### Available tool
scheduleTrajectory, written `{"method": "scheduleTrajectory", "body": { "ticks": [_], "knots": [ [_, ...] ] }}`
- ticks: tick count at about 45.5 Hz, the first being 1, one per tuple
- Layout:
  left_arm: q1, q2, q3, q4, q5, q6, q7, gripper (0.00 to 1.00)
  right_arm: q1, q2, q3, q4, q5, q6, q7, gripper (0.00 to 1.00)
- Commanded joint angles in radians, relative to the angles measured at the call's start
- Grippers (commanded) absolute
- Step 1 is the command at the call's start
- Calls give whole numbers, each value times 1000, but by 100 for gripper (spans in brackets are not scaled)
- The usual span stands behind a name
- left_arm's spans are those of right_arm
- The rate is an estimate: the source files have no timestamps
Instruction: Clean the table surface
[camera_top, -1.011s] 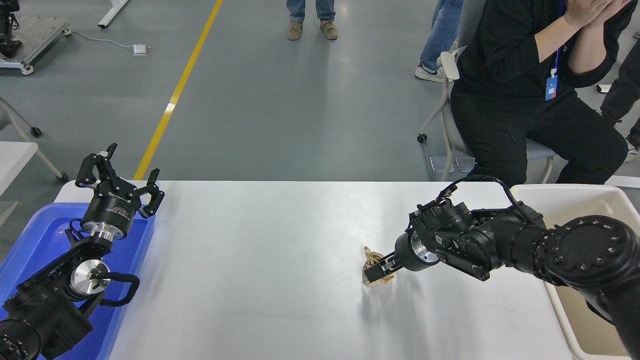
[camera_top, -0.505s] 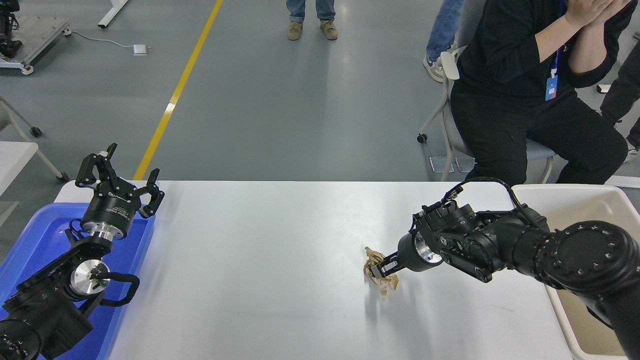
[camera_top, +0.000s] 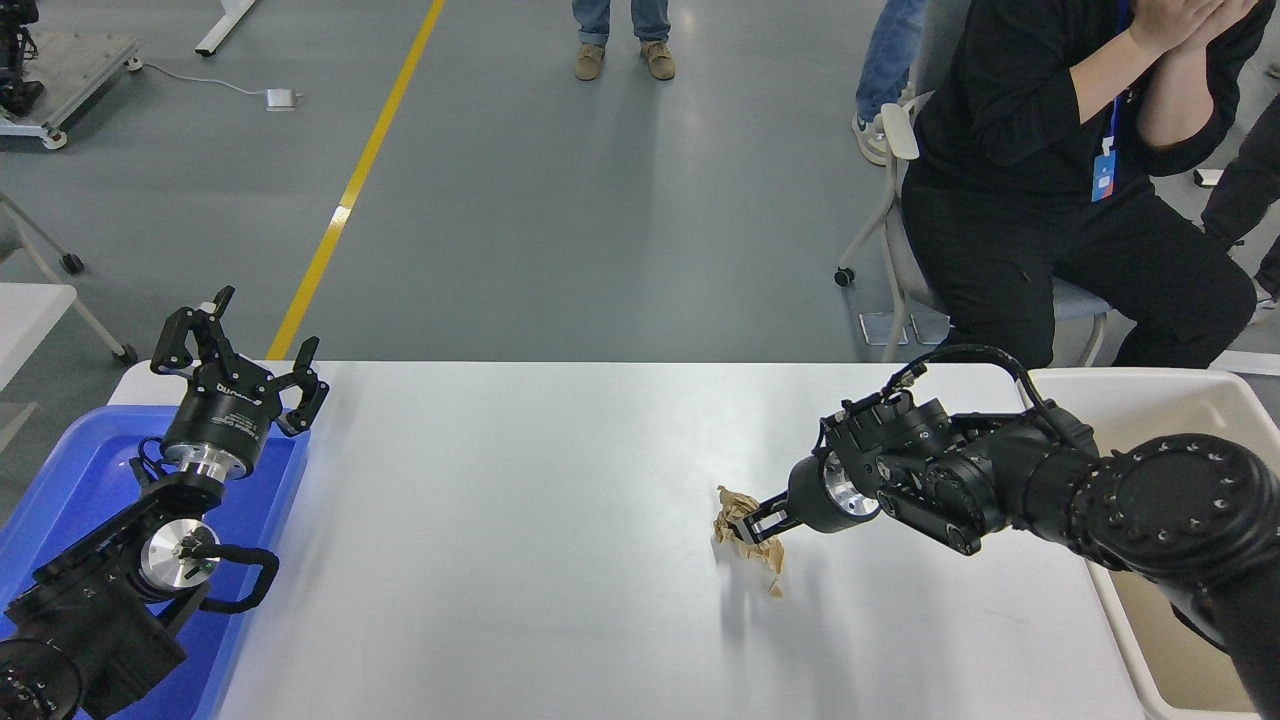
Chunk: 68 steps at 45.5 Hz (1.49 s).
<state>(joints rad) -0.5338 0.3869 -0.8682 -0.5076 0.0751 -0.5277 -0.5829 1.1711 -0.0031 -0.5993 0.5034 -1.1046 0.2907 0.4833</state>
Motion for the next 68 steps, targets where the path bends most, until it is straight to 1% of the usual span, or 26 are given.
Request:
{"method": "scheduleTrajectory", "body": {
  "ticks": [1, 11, 23, 31, 36, 42, 51, 60, 68],
  "knots": [
    [0, 0, 0, 0, 0, 0, 0, 100, 71, -78, 81, 93, 14, 1, 31, 0],
    [0, 1, 0, 0, 0, 0, 0, 100, 170, -248, 150, 213, 28, 13, 31, 0],
    [0, 0, 0, 0, 0, -1, 0, 100, 223, -423, 236, 314, 29, 53, 38, 0],
    [0, 0, 0, 0, 0, 0, 0, 100, 223, -521, 381, 316, 31, 114, 37, 0],
    [0, 0, 0, 0, 0, 0, 0, 100, 217, -587, 463, 300, 57, 133, 37, 0],
    [0, 0, 0, 0, 0, 0, 0, 100, 216, -667, 512, 251, 140, 136, 32, 0],
    [0, 0, 0, 0, 0, 0, 0, 100, 199, -721, 524, 107, 356, 134, 24, 0],
    [0, 0, 0, 0, 0, 0, 0, 100, 148, -735, 524, -80, 518, 131, 23, 0],
    [0, 0, 0, 0, 0, 0, 0, 100, 90, -722, 524, -239, 621, 120, 5, 0]
  ]
}}
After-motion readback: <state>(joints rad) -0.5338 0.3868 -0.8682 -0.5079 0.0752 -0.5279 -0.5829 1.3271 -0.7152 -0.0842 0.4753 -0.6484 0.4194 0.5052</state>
